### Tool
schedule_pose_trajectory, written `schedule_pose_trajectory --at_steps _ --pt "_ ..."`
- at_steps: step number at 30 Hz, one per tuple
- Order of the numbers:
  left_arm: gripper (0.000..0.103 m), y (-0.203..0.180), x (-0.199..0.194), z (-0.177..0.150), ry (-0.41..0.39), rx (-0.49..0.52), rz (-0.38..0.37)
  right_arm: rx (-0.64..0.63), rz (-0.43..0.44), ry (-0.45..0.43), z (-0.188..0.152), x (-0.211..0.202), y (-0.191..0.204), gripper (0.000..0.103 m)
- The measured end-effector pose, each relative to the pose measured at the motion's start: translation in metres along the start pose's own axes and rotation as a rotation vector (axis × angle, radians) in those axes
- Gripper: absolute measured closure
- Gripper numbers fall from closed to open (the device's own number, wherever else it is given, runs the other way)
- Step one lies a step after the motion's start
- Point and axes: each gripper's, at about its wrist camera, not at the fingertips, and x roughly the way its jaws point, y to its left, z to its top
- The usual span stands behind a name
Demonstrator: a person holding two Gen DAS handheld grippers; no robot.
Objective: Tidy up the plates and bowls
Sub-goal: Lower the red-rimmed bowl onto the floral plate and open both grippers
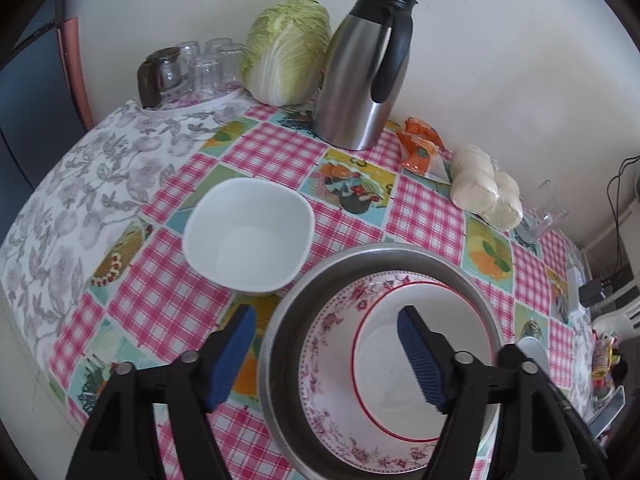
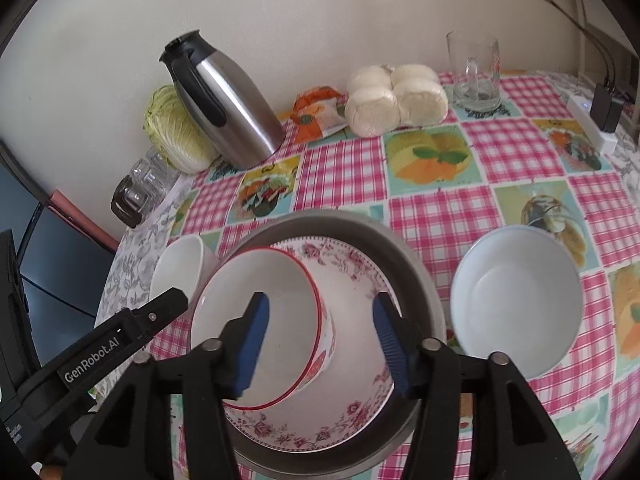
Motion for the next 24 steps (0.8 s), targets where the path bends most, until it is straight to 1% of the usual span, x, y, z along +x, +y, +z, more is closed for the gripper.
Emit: schedule_pose_trajectory --at_steps 1,4,8,9,11,15,18,19,20,24 --pt "0.019 0.001 -0.002 0.000 -0.004 0.000 0.013 -0.002 -0.008 -0.008 0.001 -0.004 0.000 0.046" --pt "0.013 0.005 -0.006 0.002 -0.012 -0.005 0.031 -0.003 -0.030 -0.026 0.003 -0.012 -0.001 0.034" --pt "0.004 0.008 -0.013 0.004 -0.028 -0.007 0.042 -0.006 -0.051 -0.034 0.006 -0.016 -0.004 0.033" --pt "0.004 0.008 -0.014 0.005 -0.033 -0.004 0.044 -0.008 -0.054 -0.031 0.006 -0.016 -0.004 0.031" --pt "0.002 0.007 -0.016 0.005 -0.041 0.004 0.050 -0.011 -0.059 -0.029 0.007 -0.016 -0.004 0.020" --pt "0.000 0.008 -0.019 0.006 -0.056 0.014 0.067 -0.015 -0.052 -0.022 0.006 -0.016 -0.004 0.020" --pt "0.000 0.010 -0.023 0.007 -0.101 0.010 0.119 -0.025 -0.064 -0.016 0.005 -0.014 -0.002 0.018" --pt "0.000 0.011 -0.024 0.007 -0.113 0.008 0.139 -0.032 -0.074 -0.013 0.005 -0.013 0.000 0.009" --pt "0.000 0.013 -0.024 0.008 -0.120 0.004 0.154 -0.038 -0.080 -0.015 0.005 -0.013 0.001 0.003" --pt "0.000 0.024 -0.024 0.011 -0.119 -0.031 0.156 -0.052 -0.083 -0.023 0.003 -0.012 0.004 0.003"
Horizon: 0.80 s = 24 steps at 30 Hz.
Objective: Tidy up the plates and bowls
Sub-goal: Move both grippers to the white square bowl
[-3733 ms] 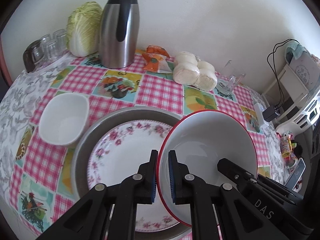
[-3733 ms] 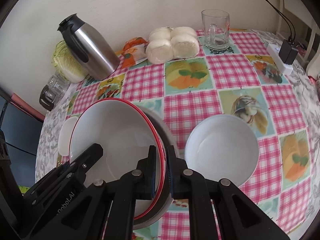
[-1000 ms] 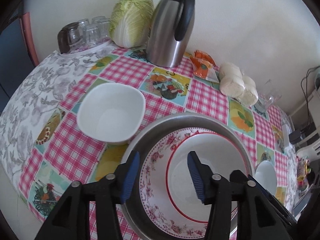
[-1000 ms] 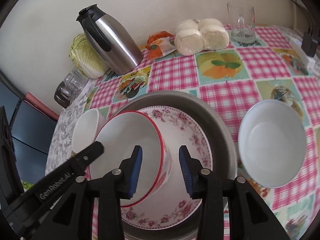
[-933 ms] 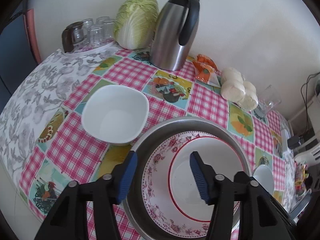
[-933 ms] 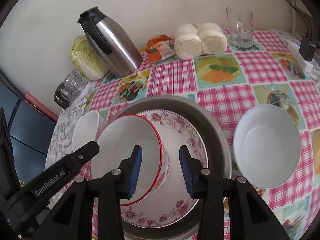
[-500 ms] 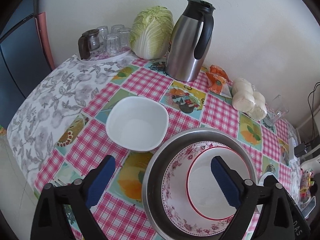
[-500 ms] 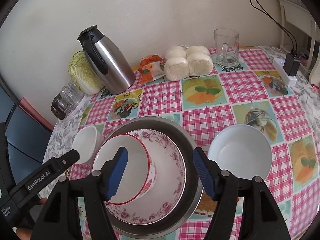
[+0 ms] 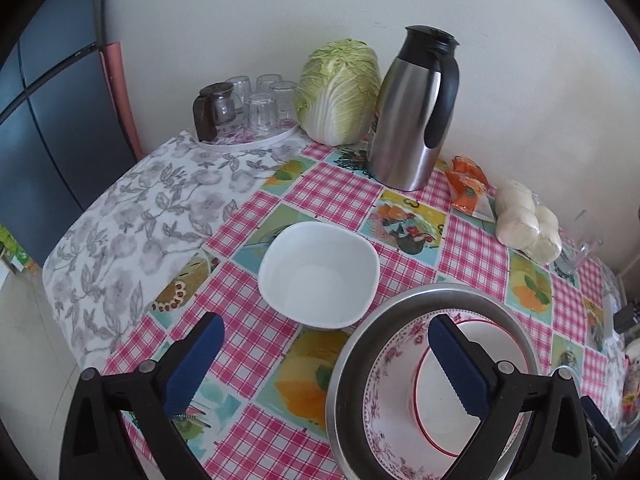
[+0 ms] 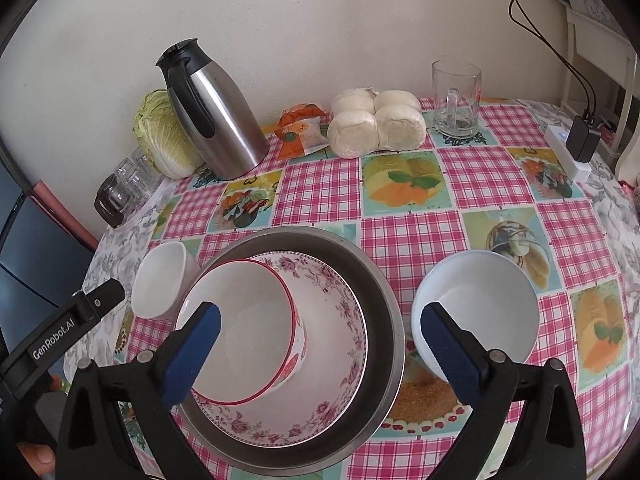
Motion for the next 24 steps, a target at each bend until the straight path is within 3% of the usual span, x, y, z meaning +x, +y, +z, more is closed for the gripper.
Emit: schedule_pose_trajectory --at_steps 12,17,24 --pt "0.000 0.022 0.004 0.016 -0.047 -0.062 0.061 -0.023 -0.038 -0.016 -0.004 0.009 0.010 0.003" --pt "0.000 0.029 0.022 0.019 -0.017 -0.055 0.065 -0.015 -0.062 -0.037 -0.004 0.012 0.011 0.003" --pt "0.000 0.061 0.040 0.026 -0.002 -0.118 0.057 0.035 -0.081 -0.034 -0.003 0.015 0.006 0.003"
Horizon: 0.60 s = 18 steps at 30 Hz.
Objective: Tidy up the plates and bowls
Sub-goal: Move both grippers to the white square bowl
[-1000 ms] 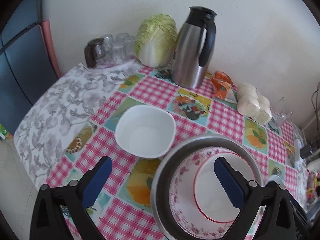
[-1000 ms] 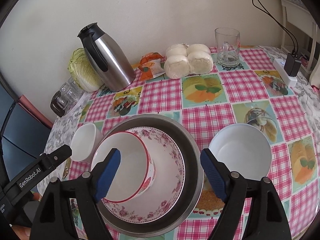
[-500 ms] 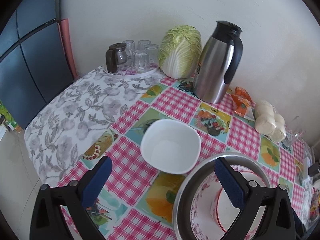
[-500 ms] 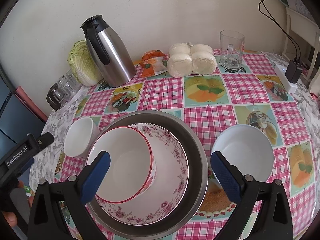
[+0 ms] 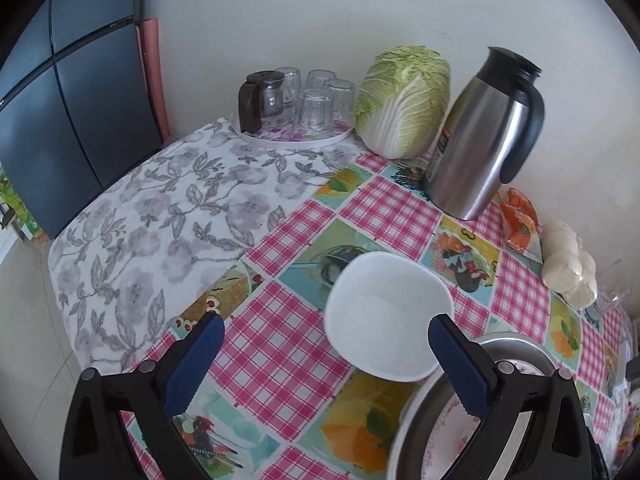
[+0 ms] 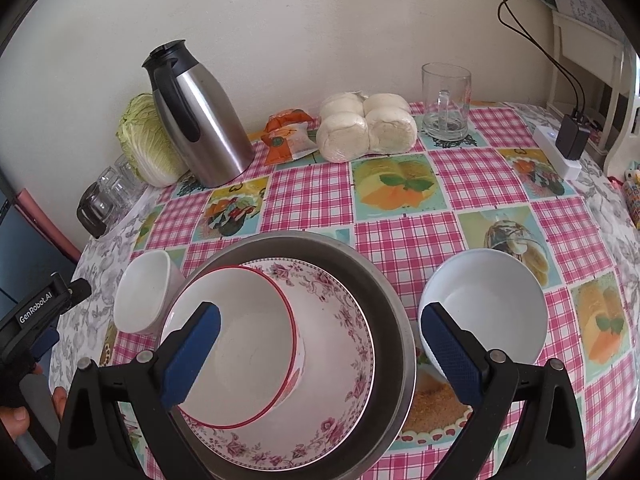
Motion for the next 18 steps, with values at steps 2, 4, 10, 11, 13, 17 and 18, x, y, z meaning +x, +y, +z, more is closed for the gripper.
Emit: schedule_pose_trajectory --at_steps 2,4,10,11,13,17,18 --pt "0.000 0.009 0.007 0.002 0.012 -0.008 0.002 0.008 -0.010 0.006 0.000 0.000 -0.001 0.003" --pt "0.000 0.017 0.012 0.003 0.023 -0.019 0.007 0.011 -0.025 0.017 0.000 0.001 -0.001 0.003" --pt "0.000 0.033 0.025 0.003 0.045 -0.031 -0.016 0.030 -0.075 0.018 0.000 -0.002 -0.002 0.003" --pt "0.000 0.034 0.026 0.003 0.050 -0.034 -0.026 0.027 -0.077 0.017 0.000 -0.003 0.000 0.003" --pt "0.000 0.037 0.029 0.003 0.054 -0.040 -0.041 0.016 -0.075 0.024 -0.001 -0.003 0.003 0.003" --pt "0.000 0.044 0.034 0.003 0.062 -0.065 -0.059 0.017 -0.023 0.046 0.001 0.000 0.007 0.003" --pt "0.000 0.046 0.037 0.003 0.063 -0.073 -0.062 0.029 -0.001 0.049 0.002 0.000 0.007 0.003"
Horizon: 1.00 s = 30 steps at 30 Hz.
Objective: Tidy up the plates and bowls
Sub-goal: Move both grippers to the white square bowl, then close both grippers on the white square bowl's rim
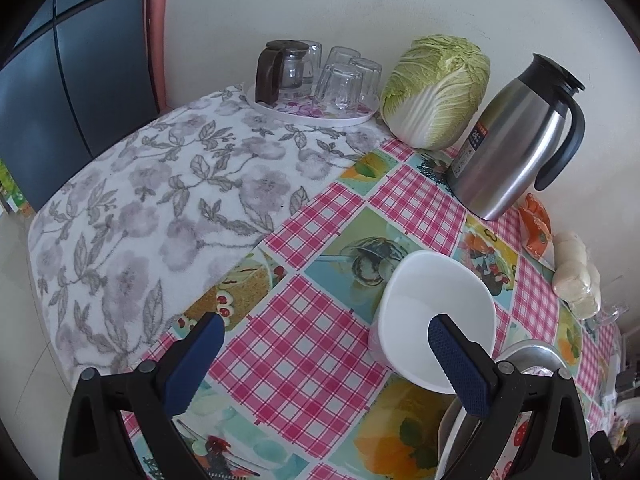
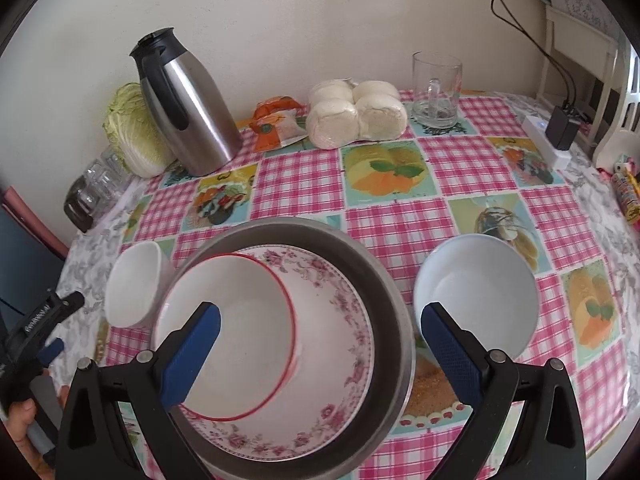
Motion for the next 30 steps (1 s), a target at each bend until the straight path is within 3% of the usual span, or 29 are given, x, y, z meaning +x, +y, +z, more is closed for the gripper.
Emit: schedule_pose_trajectory --at_steps 3,10,19,24,30 --pt "0.000 0.007 0.006 0.000 0.004 -0.029 -0.007 0.001 0.031 0.006 0.009 0.000 0.005 0.003" --pt "0.000 0.024 0.019 0.003 0.015 -0.138 -0.078 -0.052 -0.020 0.038 0.036 0.000 0.025 0.003" --pt "0.000 0.024 0.037 0.004 0.104 -0.155 -0.132 -0.158 -0.059 0.079 0.066 0.013 0.073 0.003" --pt "0.000 0.035 0.050 0.002 0.145 -0.224 -0.202 -0.158 -0.089 0.118 0.070 0.032 0.098 0.003" --pt "0.001 0.033 0.052 0.004 0.135 -0.187 -0.199 -0.253 -0.107 0.126 0.063 0.053 0.139 0.003"
